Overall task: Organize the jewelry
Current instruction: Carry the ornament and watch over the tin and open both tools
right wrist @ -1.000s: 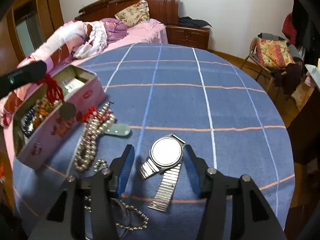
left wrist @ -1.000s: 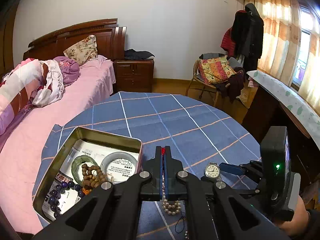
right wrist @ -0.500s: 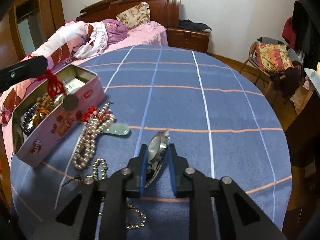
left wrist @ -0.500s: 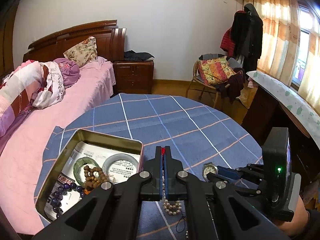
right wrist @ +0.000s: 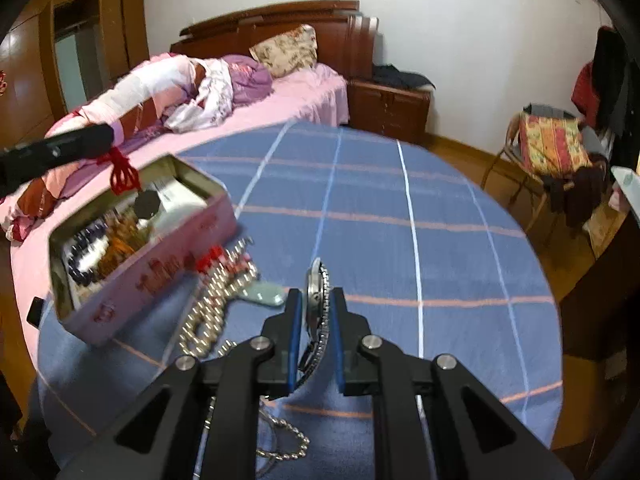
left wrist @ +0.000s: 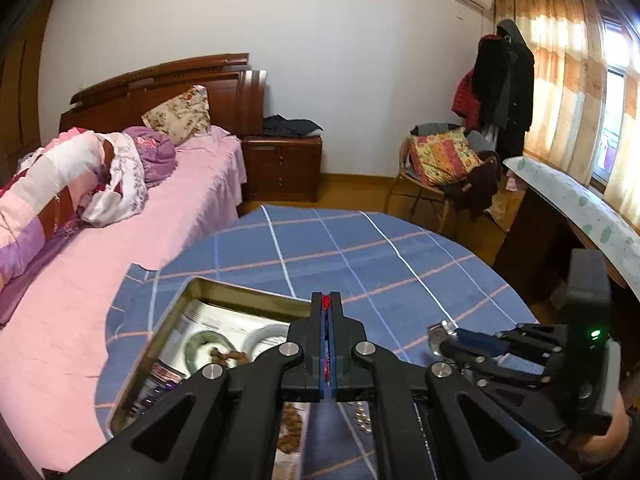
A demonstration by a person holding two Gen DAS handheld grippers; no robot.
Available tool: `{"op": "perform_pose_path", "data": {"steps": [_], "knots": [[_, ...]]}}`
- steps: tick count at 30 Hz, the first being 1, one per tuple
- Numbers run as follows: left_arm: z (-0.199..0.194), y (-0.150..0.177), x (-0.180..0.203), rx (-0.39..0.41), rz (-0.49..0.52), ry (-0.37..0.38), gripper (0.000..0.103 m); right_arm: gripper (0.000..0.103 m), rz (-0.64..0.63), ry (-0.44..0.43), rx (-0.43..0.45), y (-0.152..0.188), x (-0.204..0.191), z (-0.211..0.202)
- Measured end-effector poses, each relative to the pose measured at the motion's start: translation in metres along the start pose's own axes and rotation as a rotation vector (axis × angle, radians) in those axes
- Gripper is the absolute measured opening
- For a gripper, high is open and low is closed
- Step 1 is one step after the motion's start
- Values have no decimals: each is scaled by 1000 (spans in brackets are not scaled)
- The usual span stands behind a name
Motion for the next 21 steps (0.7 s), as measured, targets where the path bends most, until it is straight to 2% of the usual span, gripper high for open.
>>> {"op": "perform_pose_path", "data": {"steps": [10,21], "knots": [[-16,-28,-45,69,-33,-73,0,16,-65,-48,115,-58,-27,-14],[-12,-30,-81,63,-67,-113,0,16,-113,-143,181,-104,-72,-4]]}}
Point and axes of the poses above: each gripper's, at about its wrist camera, not at the fingertips, and z roughly the way its jaws point, x to its right, y to its underside, the point moved 7 cm from there along z, roughly the way its jaws point, and after that the axes turned 13 degrees about -z, right-handed, at the moved point
